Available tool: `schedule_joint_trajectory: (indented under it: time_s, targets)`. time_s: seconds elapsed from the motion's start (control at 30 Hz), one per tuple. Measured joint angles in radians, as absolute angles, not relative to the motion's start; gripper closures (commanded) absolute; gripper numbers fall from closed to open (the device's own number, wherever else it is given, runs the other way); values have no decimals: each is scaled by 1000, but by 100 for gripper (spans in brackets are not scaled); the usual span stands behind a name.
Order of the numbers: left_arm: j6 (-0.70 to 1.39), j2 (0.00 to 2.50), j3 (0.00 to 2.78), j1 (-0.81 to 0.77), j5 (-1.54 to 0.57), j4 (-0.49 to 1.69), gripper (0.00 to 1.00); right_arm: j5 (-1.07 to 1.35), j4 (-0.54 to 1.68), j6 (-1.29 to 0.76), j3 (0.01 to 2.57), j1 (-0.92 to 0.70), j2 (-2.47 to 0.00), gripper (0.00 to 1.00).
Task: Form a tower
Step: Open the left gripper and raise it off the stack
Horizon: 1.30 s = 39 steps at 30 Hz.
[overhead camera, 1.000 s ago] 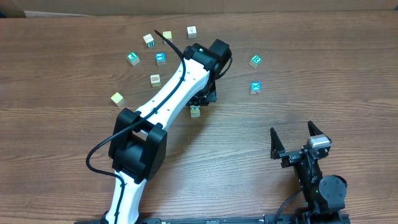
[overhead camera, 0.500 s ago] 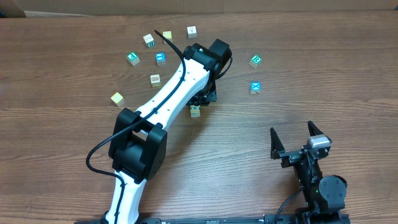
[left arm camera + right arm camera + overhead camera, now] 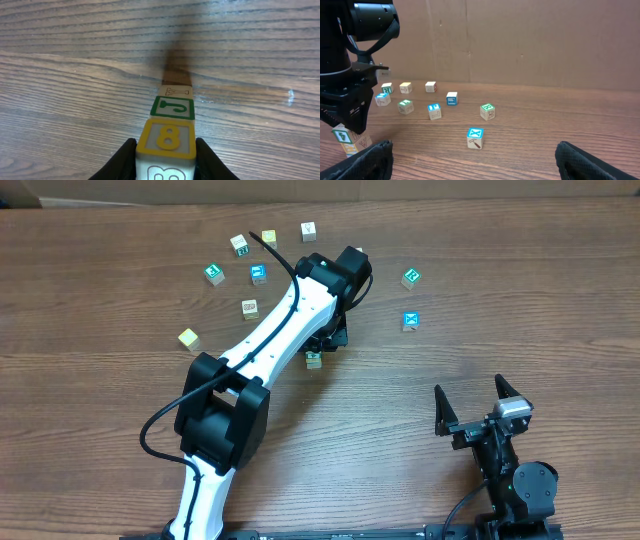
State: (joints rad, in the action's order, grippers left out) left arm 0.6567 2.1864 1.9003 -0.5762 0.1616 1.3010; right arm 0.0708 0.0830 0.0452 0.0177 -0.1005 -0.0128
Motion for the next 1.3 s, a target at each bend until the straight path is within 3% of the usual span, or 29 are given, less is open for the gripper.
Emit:
schedule_joint_trajectory:
  time_s: [0.27,0.93,1.23,1.3]
  targets:
    - [656,2186,1898,-575,162,1293,72,71,83,45,18,-101,-13,0]
    - [656,2186,1889,-574,146,1298,46,71,83,45,18,-101,-13,0]
    - [632,2187,2112,-533,142,1371,43,71,83,45,18,-101,-13,0]
    - [618,2187,2176,-508,142,1372,38,71,83,45,18,-101,-13,0]
